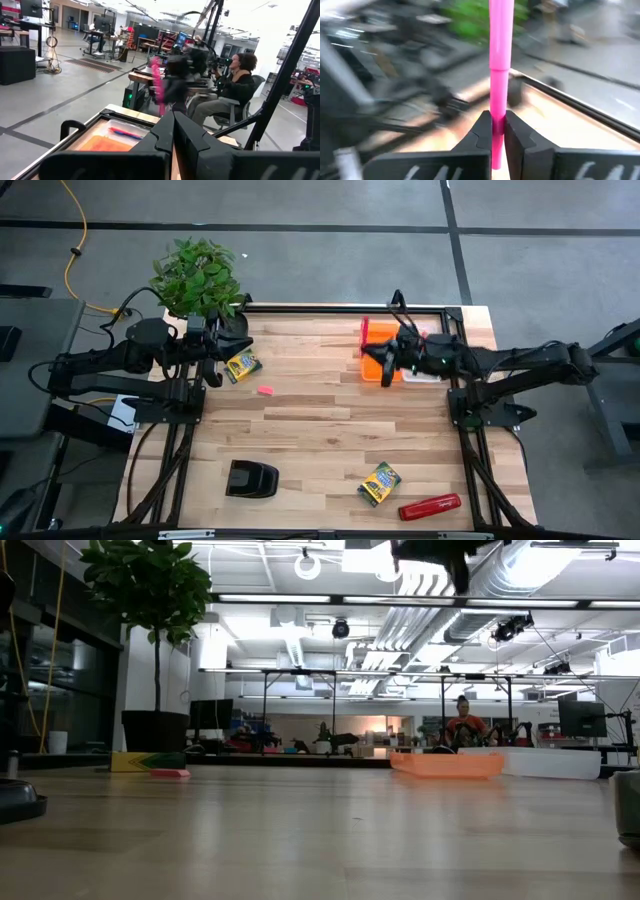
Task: Pack school essentials
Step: Put the pink pen into the orange supply box
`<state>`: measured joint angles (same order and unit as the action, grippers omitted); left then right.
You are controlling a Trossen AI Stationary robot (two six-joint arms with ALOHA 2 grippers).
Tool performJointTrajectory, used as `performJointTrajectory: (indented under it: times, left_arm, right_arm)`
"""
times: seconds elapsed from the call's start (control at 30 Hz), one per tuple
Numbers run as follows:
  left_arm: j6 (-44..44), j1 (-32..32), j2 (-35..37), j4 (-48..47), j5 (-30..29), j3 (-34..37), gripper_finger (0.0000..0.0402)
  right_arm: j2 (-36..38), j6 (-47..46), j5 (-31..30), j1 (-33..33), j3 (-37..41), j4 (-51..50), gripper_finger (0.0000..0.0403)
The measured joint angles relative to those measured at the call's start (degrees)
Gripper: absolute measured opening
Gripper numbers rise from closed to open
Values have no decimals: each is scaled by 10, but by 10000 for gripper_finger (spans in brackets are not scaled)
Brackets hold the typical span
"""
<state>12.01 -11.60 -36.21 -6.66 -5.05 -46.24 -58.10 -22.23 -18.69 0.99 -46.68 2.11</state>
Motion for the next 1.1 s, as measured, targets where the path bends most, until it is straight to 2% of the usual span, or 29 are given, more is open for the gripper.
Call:
performJointTrajectory:
  times: [0.17, 0.33, 0.53, 0.67, 0.83, 0.97, 1.1]
  left_arm:
    - [0, 0, 0, 0, 0, 0, 0]
    - [-1, 0, 0, 0, 0, 0, 0]
    - [-2, 0, 0, 0, -1, 0, 0]
    - [-1, 0, 0, 0, -2, 0, 0]
    - [-1, 0, 0, -1, -2, 0, 0]
    - [-1, 0, 0, -1, -3, 0, 0]
    - [-1, 0, 0, -1, -3, 0, 0]
  right_arm:
    - [2, -98, -60, 75, -67, -304, 0]
    - [3, -201, -50, 154, -3, -462, 0]
    - [4, -256, 28, 255, 125, -459, 0]
    - [4, -271, 31, 320, 173, -413, 0]
    - [1, -266, 82, 373, 203, -346, 0]
    - [-16, -252, 131, 397, 214, -349, 0]
    - [-31, -217, 153, 410, 214, -355, 0]
